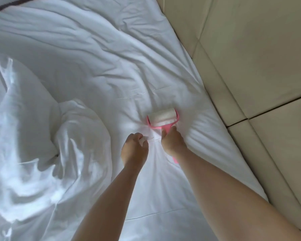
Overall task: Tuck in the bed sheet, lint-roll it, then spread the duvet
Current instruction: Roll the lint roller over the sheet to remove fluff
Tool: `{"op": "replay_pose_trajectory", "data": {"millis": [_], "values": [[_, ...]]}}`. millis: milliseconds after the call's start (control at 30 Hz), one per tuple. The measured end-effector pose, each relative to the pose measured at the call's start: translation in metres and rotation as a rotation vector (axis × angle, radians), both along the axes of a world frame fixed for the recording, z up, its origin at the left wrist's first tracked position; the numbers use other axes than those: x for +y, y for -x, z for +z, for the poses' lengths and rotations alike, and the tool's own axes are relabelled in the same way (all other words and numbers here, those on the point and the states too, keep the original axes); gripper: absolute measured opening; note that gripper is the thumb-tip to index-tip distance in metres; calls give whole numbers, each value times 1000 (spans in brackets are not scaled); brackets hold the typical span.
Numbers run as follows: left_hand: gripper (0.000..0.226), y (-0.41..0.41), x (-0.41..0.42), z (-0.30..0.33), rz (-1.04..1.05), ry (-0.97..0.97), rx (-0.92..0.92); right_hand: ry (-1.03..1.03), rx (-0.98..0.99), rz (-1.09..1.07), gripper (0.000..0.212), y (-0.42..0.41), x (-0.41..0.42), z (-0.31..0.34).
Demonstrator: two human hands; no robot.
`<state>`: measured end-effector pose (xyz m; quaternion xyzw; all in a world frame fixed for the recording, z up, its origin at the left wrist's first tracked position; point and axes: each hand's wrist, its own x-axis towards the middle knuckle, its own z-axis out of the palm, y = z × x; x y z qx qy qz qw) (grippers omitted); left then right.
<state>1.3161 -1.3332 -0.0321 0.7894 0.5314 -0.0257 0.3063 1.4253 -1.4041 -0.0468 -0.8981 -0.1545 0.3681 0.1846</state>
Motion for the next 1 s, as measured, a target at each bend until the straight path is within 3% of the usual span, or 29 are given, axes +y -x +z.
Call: {"op": "replay_pose_trajectory", "data": {"millis": [200,600,1000], "values": [[15,-11,2,1,3,10,-12,-43,33,-20,49,-19,16,5],[15,9,-36,44,-77,-23,-60,144,-3,53,46,52,-95,42],[16,12,-50,48,-113,-27,-5,156,3,-126,45,63,-130,39]]}}
